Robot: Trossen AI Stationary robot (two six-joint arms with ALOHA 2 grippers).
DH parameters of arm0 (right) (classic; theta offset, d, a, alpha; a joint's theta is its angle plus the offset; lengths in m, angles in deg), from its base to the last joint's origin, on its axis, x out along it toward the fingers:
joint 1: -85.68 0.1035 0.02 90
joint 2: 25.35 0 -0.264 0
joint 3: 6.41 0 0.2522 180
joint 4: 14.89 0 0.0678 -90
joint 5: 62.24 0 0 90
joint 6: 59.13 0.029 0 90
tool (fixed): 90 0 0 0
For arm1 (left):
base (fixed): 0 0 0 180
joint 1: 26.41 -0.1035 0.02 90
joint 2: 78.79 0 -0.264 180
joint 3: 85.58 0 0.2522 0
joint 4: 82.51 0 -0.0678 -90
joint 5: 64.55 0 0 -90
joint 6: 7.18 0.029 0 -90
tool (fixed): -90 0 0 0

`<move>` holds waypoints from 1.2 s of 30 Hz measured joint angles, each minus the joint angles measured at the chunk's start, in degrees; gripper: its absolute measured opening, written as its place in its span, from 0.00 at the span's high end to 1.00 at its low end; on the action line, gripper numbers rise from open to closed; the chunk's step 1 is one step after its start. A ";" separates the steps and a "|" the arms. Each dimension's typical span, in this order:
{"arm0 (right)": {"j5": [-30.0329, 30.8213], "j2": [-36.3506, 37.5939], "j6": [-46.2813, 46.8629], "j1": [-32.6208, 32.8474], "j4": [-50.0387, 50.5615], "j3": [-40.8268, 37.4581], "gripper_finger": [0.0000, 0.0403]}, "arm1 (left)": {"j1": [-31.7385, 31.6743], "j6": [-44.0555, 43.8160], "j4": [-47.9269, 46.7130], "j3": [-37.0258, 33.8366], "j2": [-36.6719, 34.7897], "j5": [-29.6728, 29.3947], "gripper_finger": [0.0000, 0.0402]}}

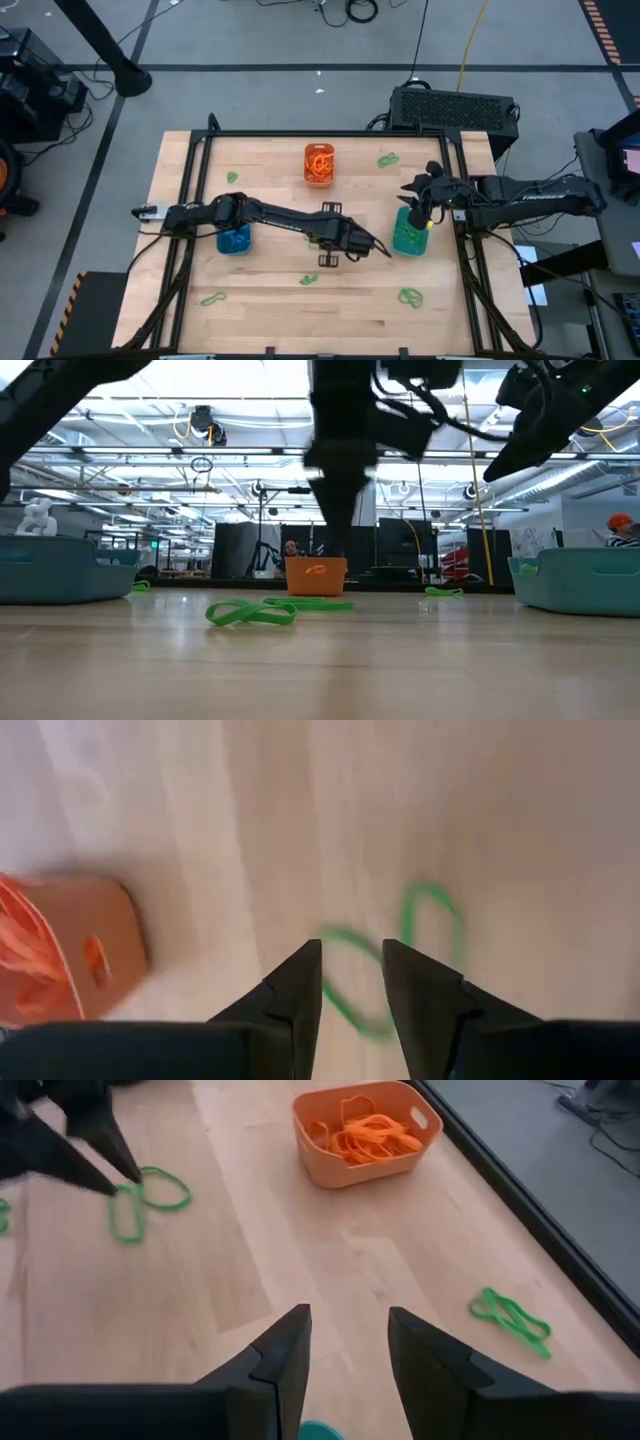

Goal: Sort rubber bands into baskets
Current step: Put the green rubber band into the green bin

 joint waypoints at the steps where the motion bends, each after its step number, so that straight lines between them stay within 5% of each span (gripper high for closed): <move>1: -0.02 -0.02 -0.06 0.25 0.00 0.00 0.68 | 0.16 0.01 -0.74 -0.52 -0.74 1.37 0.71; 9: -0.05 -0.04 0.09 1.87 0.88 -0.02 0.68 | -0.52 1.69 10.84 -14.02 -10.30 14.82 0.71; 20: -0.05 -0.07 2.77 4.58 1.25 -0.02 0.68 | -2.16 -2.99 18.57 -35.96 -15.79 15.74 0.71; 36: 0.22 -0.04 3.25 4.55 0.02 -0.02 0.68 | -2.40 0.53 19.39 -39.29 -16.80 10.03 0.71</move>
